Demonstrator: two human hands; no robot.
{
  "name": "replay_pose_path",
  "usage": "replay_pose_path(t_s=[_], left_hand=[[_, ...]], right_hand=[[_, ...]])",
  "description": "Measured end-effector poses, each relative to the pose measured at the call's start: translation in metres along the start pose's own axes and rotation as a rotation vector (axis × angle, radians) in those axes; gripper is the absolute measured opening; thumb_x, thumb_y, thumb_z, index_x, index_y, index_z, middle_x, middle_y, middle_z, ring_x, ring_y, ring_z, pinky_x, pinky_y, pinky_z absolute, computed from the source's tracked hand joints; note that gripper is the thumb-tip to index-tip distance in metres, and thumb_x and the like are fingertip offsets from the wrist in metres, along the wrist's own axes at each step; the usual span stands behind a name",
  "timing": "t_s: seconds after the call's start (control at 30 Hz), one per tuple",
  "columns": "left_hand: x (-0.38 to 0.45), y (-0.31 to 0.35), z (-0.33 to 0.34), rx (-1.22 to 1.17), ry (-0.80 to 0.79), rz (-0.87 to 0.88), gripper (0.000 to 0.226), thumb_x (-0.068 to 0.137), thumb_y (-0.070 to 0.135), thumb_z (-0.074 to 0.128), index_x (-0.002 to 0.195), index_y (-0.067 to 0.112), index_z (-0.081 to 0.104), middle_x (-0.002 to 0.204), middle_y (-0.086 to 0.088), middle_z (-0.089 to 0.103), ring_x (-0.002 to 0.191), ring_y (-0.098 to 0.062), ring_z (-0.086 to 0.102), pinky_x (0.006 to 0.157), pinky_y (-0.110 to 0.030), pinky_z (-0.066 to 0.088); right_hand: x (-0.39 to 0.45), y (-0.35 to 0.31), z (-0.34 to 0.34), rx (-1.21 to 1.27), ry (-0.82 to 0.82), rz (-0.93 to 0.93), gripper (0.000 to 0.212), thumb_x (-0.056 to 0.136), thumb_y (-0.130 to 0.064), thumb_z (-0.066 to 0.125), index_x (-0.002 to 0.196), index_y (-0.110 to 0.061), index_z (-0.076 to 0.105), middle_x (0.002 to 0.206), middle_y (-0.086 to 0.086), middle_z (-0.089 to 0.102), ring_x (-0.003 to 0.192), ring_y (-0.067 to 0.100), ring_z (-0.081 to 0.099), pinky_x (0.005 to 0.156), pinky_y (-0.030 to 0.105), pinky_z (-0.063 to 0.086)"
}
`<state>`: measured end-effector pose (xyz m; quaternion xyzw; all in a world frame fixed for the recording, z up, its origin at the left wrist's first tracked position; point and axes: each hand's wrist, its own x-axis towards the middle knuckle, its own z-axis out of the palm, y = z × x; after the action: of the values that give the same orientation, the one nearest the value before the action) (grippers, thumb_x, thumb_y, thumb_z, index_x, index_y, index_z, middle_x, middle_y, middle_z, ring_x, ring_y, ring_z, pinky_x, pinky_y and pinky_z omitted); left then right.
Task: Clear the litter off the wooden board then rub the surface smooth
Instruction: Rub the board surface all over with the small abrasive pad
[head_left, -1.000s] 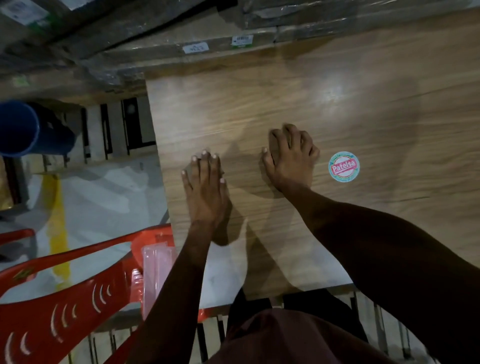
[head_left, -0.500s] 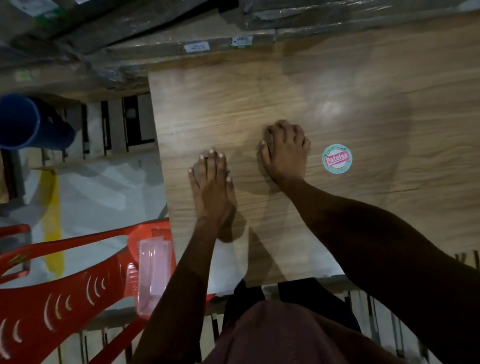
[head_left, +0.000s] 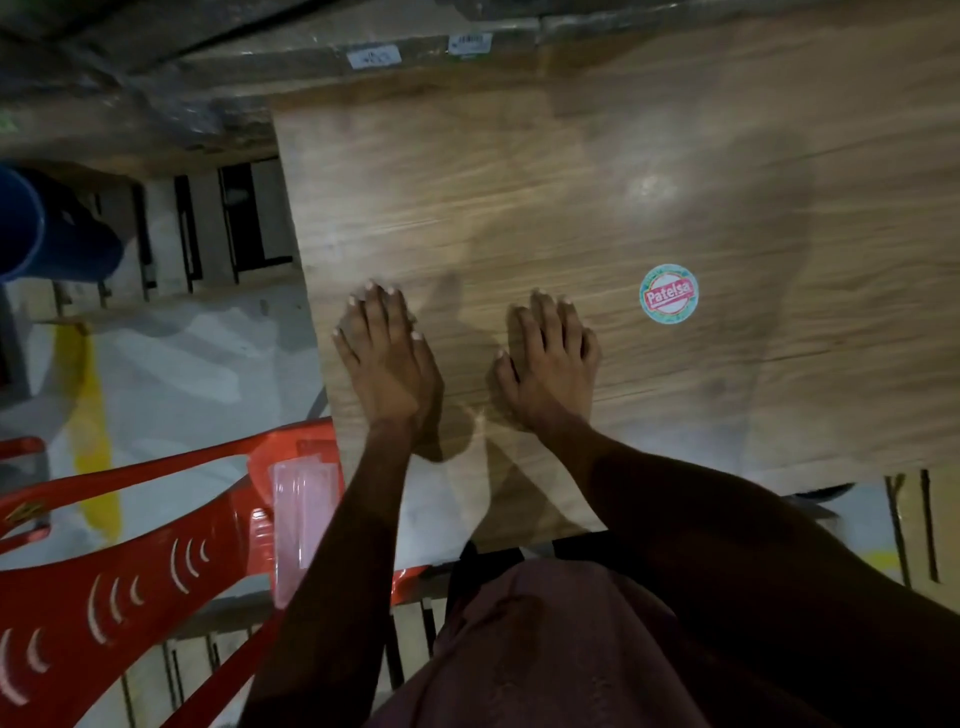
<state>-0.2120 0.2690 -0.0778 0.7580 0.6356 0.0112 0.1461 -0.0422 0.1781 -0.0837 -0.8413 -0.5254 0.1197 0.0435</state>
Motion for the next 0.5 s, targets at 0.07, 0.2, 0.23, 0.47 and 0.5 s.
replay_pose_path(t_s=[0.07, 0.2, 0.23, 0.47, 0.5], left_hand=[[-0.026, 0.009, 0.011, 0.036, -0.027, 0.104, 0.061, 0.105, 0.03, 0.028, 0.163, 0.014, 0.016, 0.171, -0.011, 0.01, 0.158, -0.033, 0.007, 0.125, -0.059, 0.007], [-0.027, -0.005, 0.011, 0.061, -0.071, 0.255, 0.061, 0.107, 0.03, 0.029, 0.164, 0.017, 0.012, 0.172, -0.007, 0.004, 0.159, -0.028, 0.001, 0.125, -0.057, 0.007], [-0.017, -0.012, 0.007, 0.049, -0.049, 0.191, 0.061, 0.107, 0.03, 0.03, 0.164, 0.018, 0.013, 0.172, -0.006, 0.005, 0.158, -0.029, 0.003, 0.126, -0.056, 0.006], [0.011, -0.022, -0.006, 0.032, 0.02, -0.134, 0.061, 0.107, 0.031, 0.029, 0.164, 0.016, 0.012, 0.172, -0.01, 0.007, 0.157, -0.035, 0.003, 0.125, -0.059, 0.007], [0.003, -0.015, -0.003, 0.043, 0.013, -0.114, 0.061, 0.107, 0.032, 0.028, 0.164, 0.016, 0.012, 0.172, -0.009, 0.006, 0.157, -0.034, 0.003, 0.125, -0.059, 0.007]], right_hand=[[0.0, 0.001, 0.0, 0.009, 0.006, 0.008, 0.063, 0.095, -0.054, 0.05, 0.151, -0.027, 0.043, 0.167, 0.001, 0.03, 0.154, 0.031, 0.025, 0.114, 0.051, 0.028], [0.001, -0.002, -0.001, 0.026, 0.0, 0.03, 0.063, 0.093, -0.054, 0.052, 0.151, -0.028, 0.044, 0.167, 0.001, 0.031, 0.154, 0.03, 0.024, 0.114, 0.051, 0.029], [0.001, -0.002, -0.001, 0.025, 0.004, 0.028, 0.063, 0.093, -0.054, 0.052, 0.15, -0.028, 0.044, 0.167, 0.001, 0.031, 0.154, 0.03, 0.025, 0.113, 0.051, 0.029], [0.001, -0.001, -0.001, 0.023, 0.001, 0.042, 0.063, 0.093, -0.055, 0.052, 0.151, -0.03, 0.044, 0.167, -0.001, 0.03, 0.154, 0.029, 0.024, 0.113, 0.05, 0.03], [0.001, -0.001, -0.001, 0.025, 0.0, 0.041, 0.063, 0.094, -0.055, 0.052, 0.151, -0.03, 0.044, 0.167, -0.001, 0.029, 0.155, 0.029, 0.023, 0.113, 0.051, 0.029]])
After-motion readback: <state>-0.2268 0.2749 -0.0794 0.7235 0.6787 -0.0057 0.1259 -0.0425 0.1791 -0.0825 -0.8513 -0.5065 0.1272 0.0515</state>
